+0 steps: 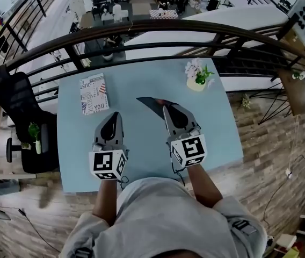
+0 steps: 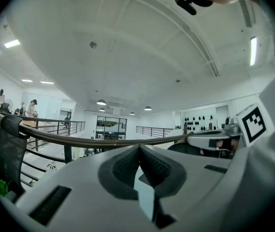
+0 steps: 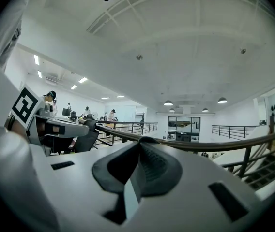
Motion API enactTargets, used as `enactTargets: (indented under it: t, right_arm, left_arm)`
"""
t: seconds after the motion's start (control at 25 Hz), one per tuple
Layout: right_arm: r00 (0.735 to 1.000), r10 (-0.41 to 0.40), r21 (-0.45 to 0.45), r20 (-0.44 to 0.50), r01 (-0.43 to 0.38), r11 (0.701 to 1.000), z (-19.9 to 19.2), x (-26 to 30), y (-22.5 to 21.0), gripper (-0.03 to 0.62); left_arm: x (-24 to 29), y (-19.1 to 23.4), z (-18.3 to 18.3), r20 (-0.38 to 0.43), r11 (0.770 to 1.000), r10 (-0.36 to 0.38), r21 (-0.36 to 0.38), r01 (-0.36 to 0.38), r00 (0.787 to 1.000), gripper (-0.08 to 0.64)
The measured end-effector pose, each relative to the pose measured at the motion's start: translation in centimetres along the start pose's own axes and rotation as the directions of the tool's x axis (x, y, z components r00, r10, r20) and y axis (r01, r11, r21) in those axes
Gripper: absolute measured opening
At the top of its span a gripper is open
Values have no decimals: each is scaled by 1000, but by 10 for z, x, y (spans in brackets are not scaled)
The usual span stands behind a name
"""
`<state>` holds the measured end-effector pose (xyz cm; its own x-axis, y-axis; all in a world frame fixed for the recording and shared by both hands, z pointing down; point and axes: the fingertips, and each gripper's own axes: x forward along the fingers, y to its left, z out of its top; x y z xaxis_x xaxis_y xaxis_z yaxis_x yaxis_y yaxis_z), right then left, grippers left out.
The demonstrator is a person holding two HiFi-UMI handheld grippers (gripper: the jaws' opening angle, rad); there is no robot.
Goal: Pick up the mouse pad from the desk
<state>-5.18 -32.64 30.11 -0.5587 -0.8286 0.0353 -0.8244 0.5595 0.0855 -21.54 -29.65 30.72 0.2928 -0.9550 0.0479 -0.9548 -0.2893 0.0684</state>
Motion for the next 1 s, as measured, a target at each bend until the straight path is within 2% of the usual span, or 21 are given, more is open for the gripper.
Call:
enactTargets:
  t: [1.0]
  right_arm:
    - [1000, 10, 2, 5, -10, 1000, 1, -5, 6, 17]
  left_arm:
    - [-2, -8, -7, -13, 1000, -10, 4, 10, 1000, 12]
